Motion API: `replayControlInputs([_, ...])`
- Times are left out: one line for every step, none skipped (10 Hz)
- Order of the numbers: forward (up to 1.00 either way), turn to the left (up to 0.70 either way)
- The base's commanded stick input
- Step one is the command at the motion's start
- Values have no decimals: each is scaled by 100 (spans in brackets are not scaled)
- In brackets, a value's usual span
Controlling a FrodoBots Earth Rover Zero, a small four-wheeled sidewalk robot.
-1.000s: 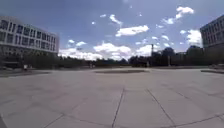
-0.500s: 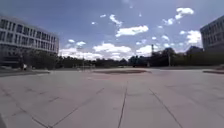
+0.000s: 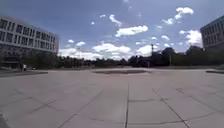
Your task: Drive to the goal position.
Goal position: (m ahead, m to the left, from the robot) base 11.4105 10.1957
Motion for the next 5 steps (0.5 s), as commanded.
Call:
replayControlInputs([70,4])
replayControlInputs([70,10])
replayControlInputs([70,16])
replayControlInputs([70,35])
replayControlInputs([70,35])
